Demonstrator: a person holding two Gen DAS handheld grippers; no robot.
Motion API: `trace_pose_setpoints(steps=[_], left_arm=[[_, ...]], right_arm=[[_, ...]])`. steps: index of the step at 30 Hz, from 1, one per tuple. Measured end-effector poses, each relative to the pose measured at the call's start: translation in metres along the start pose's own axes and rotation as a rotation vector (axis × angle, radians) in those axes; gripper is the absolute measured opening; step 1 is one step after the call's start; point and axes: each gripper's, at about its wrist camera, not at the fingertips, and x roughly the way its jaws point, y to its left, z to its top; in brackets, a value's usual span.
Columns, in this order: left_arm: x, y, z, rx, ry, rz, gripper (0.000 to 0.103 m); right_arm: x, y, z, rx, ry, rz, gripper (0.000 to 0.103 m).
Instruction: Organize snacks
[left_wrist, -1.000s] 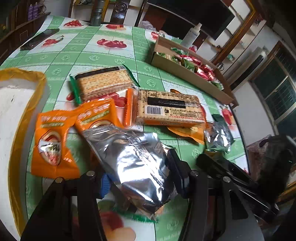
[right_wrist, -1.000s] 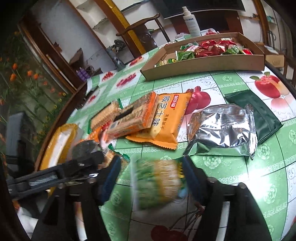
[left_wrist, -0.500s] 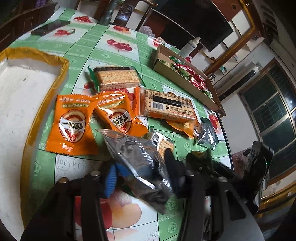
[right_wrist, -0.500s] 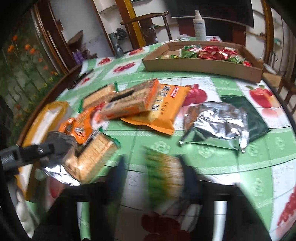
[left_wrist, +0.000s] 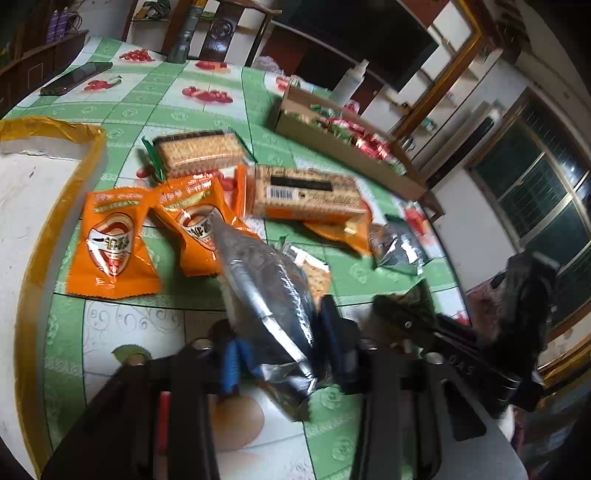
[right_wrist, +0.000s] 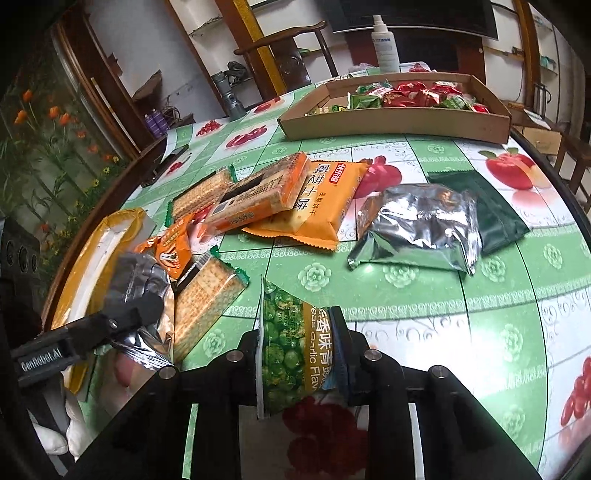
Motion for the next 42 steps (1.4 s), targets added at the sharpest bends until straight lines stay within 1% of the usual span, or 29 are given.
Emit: trace_pose_setpoints(steps=[4, 6, 11, 12, 13, 15, 18, 20, 21, 22, 23, 24, 25, 27, 29, 30, 31, 33, 35, 37, 39, 42], left_arm=[[-0.013, 0.005, 0.001, -0.013, -0.025, -0.012, 0.022], [-0.018, 0.012, -0.001, -0.04, -0.03, -0.036, 0.022], [-0.031, 0.022, -0.006, -0.075, -0.054, -0.07, 0.021], [-0.034, 0.024, -0.006, -0.085, -0.058, -0.082, 0.018], [-0.04, 0.028, -0.007, -0.097, -0.071, -0.104, 0.009], [-0.053, 0.035, -0.008, -0.115, -0.095, -0.122, 0.009], [-0.073, 0.047, -0.009, -0.136, -0.137, -0.107, 0.009], [-0.079, 0.05, -0.011, -0.119, -0.139, -0.087, 0.01], [-0.079, 0.049, -0.013, -0.094, -0.123, -0.071, 0.012], [-0.078, 0.047, -0.015, -0.071, -0.106, -0.059, 0.02], [-0.076, 0.044, -0.018, -0.045, -0.086, -0.054, 0.024], [-0.074, 0.04, -0.021, -0.019, -0.07, -0.055, 0.034], [-0.069, 0.035, -0.025, 0.023, -0.041, -0.053, 0.039], [-0.065, 0.028, -0.03, 0.07, -0.006, -0.039, 0.04], [-0.059, 0.024, -0.031, 0.079, 0.016, -0.04, 0.041], [-0.056, 0.021, -0.029, 0.078, 0.021, -0.041, 0.047], [-0.054, 0.018, -0.027, 0.08, 0.022, -0.03, 0.059], [-0.045, 0.007, -0.02, 0.117, 0.02, 0.015, 0.069], [-0.031, -0.005, -0.013, 0.17, 0.024, 0.04, 0.069], [-0.016, -0.013, -0.006, 0.2, 0.041, 0.055, 0.069], [0.007, -0.022, -0.001, 0.237, 0.069, 0.098, 0.069], [0.036, -0.034, -0.002, 0.303, 0.126, 0.168, 0.069]], right_arm=[[-0.009, 0.006, -0.001, 0.0, -0.008, 0.026, 0.027], [-0.013, 0.015, -0.002, -0.013, -0.009, 0.041, 0.027], [-0.017, 0.042, -0.002, -0.055, -0.001, 0.084, 0.027], [-0.017, 0.048, -0.002, -0.062, 0.005, 0.097, 0.027], [-0.018, 0.053, -0.002, -0.066, 0.01, 0.108, 0.027], [-0.018, 0.064, -0.002, -0.076, 0.021, 0.132, 0.027], [-0.017, 0.081, -0.002, -0.102, 0.034, 0.155, 0.027], [-0.016, 0.093, -0.001, -0.13, 0.035, 0.153, 0.027], [-0.015, 0.096, -0.002, -0.135, 0.037, 0.154, 0.027], [-0.013, 0.099, -0.002, -0.136, 0.039, 0.155, 0.027], [-0.012, 0.101, -0.003, -0.135, 0.043, 0.158, 0.027], [-0.01, 0.102, -0.004, -0.133, 0.046, 0.159, 0.027], [-0.009, 0.103, -0.005, -0.132, 0.049, 0.159, 0.027], [-0.01, 0.1, -0.008, -0.126, 0.055, 0.157, 0.027], [-0.012, 0.094, -0.011, -0.114, 0.055, 0.155, 0.027], [-0.014, 0.091, -0.012, -0.106, 0.052, 0.152, 0.027], [-0.016, 0.085, -0.013, -0.091, 0.045, 0.151, 0.027], [-0.021, 0.073, -0.013, -0.055, 0.034, 0.155, 0.027], [-0.025, 0.061, -0.014, -0.026, 0.029, 0.154, 0.027], [-0.03, 0.048, -0.015, 0.006, 0.023, 0.151, 0.027], [-0.032, 0.039, -0.016, 0.026, 0.021, 0.152, 0.027], [-0.036, 0.028, -0.018, 0.045, 0.019, 0.154, 0.027]])
